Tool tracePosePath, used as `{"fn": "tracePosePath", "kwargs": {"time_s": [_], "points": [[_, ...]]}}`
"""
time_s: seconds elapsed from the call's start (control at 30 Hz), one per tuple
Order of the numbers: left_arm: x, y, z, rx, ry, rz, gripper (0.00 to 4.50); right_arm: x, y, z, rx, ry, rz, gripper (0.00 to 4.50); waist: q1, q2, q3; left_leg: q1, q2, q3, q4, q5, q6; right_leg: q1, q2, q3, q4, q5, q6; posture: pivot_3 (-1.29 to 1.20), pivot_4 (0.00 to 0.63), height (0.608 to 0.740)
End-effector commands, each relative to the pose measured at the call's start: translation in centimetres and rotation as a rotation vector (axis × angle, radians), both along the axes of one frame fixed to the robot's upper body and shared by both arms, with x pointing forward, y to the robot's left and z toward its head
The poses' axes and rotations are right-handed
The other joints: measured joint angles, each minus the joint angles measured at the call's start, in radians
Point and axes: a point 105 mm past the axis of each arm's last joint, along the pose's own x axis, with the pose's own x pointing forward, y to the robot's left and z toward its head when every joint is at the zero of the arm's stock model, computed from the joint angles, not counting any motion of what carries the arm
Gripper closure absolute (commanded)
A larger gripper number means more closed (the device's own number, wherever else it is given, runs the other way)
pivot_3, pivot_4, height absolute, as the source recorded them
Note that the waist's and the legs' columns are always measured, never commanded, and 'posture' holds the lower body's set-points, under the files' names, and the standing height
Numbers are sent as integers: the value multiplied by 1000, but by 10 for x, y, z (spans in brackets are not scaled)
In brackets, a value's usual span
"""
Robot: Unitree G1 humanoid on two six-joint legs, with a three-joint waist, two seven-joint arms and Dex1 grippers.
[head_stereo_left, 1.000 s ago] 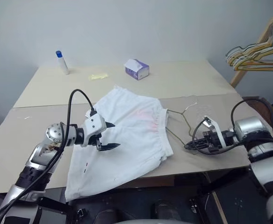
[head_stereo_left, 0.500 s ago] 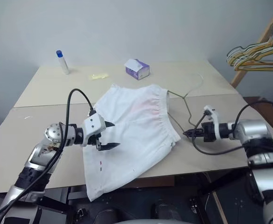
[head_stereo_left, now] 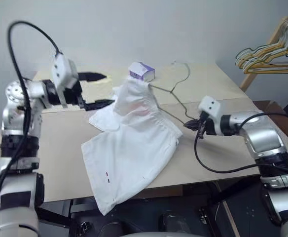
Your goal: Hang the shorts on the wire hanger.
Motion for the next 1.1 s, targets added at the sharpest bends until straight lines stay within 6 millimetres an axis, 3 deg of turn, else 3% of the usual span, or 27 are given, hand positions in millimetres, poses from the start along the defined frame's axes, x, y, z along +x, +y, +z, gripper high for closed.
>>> {"fn": "tracePosePath", "kwargs": {"time_s": [0.03,0.17,0.33,0.73,0.9,1.1], "points": [[1,4,16,16,-59,-21,33,0,19,21,-16,-100,88,4500,-3,0,0,0,0,0,0,0,0,0,0,0,0,0,0,-105,0,740],[10,1,8,134,-42,-60,33,0,40,20,-31,-101,151,4500,-11,0,0,0,0,1,1,0,0,0,0,-1,2,0,0,-96,0,740],[14,0,-5,267,26,-127,33,-2,53,20,-81,-104,210,4500,-12,0,0,-2,0,3,2,0,0,-1,1,-1,1,0,0,-96,0,740],[25,-16,-37,469,121,-180,33,-2,59,16,-139,-84,194,4500,-11,0,0,-16,1,2,12,-2,4,-10,0,-3,3,0,1,-116,0,740],[32,-20,-48,500,160,-164,1251,-6,61,17,-140,-86,208,4500,-15,0,0,-19,1,3,14,-1,3,-13,0,-2,6,0,1,-125,0,740],[35,-21,-57,511,178,-152,3286,-10,63,15,-148,-87,210,4500,-24,0,0,-18,1,3,15,-2,4,-14,0,-1,10,0,1,-137,0,740]]}}
